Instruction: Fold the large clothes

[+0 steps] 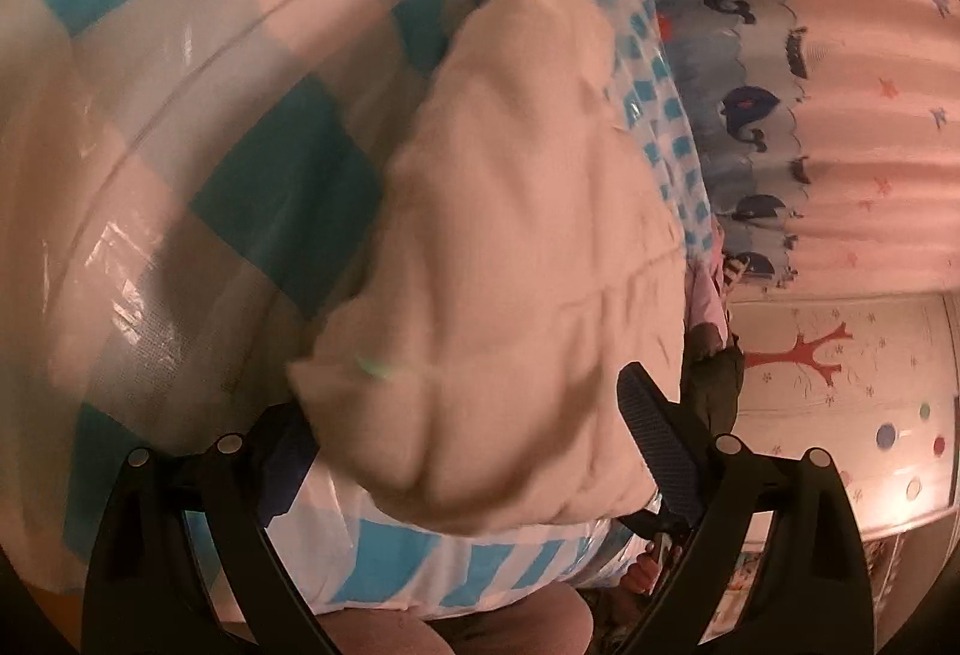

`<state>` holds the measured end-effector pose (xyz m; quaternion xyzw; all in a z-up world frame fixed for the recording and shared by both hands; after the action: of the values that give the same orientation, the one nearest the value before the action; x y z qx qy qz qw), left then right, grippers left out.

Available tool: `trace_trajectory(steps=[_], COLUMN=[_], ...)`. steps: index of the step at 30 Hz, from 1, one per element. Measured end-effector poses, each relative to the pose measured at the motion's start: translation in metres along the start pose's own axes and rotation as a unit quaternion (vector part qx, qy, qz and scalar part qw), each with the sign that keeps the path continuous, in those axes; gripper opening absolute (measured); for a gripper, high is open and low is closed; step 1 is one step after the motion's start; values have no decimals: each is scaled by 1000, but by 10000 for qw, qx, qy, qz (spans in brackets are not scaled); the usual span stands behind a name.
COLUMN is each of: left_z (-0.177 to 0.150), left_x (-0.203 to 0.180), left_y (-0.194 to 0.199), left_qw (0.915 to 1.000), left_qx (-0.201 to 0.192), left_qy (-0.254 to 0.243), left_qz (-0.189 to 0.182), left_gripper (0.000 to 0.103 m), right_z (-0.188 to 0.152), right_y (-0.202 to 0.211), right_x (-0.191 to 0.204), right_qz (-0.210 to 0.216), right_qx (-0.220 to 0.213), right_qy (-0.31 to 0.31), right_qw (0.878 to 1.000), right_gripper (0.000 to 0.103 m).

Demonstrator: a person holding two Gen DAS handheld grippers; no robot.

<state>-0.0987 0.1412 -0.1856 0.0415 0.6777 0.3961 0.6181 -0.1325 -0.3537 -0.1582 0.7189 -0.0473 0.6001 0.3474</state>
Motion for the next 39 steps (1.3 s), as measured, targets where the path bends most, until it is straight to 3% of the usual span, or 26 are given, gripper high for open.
trace_trajectory(steps=[2,3,4,5,6,10,14,20,24,25,26,27,30,33,39], left_z=[1,1,2,2,4,11,9,10,9,11,11,11,9,8,7], left_x=[-12,-16,-15,-11,-5,0,0,1,1,1,2,3,-1,-8,-20], left_y=[10,11,8,2,-3,-4,-12,-13,-14,-15,-15,-14,-10,-6,1], left_qw=[9996,9993,9992,9991,9994,10000,9995,9991,9983,9981,9978,9981,9974,9952,9872], left_qx=[-179,-209,-148,-29,64,-31,-30,-122,-209,-221,-218,-220,-271,-345,-530], left_qy=[-121,-269,-373,-404,-286,-67,-256,-316,-390,-390,-387,-341,-433,-635,-1086], left_qz=[-182,-149,-33,116,169,-38,176,271,390,432,484,468,513,659,1042], left_gripper=[89,89,89,89,89,89,89,89,87,82,73,66,48,37,32], right_z=[-2,-4,-4,1,5,14,13,6,7,7,9,11,9,10,12], right_y=[5,9,6,-5,-11,-10,-35,-44,-36,-34,-33,-35,-32,-31,-29], right_x=[26,37,34,16,5,22,10,7,12,11,9,3,4,12,25], right_qz=[847,1053,821,253,89,903,483,179,163,122,43,-124,-12,15,23], right_qx=[-19,-46,-27,90,156,73,404,698,656,624,581,505,429,339,152], right_qy=[198,458,605,499,291,243,235,516,590,599,598,536,604,676,761], right_qw=[9962,9934,9948,9984,9994,9956,9977,9961,9960,9962,9965,9972,9973,9971,9970], right_gripper=[97,97,97,97,97,97,97,96,96,88,52,39,35,33,32])
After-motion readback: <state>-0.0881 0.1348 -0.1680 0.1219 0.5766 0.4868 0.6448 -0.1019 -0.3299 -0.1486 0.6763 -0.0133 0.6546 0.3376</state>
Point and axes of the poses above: each gripper's, at about its wrist camera, not at the fingertips, and y roughly against the way its jaws point, x to its left, z to its top, the point moved 10 cm from there along -y, roughly the way its jaws point, and after that the axes turned 3 degrees about -y, right-handed, at the moved point
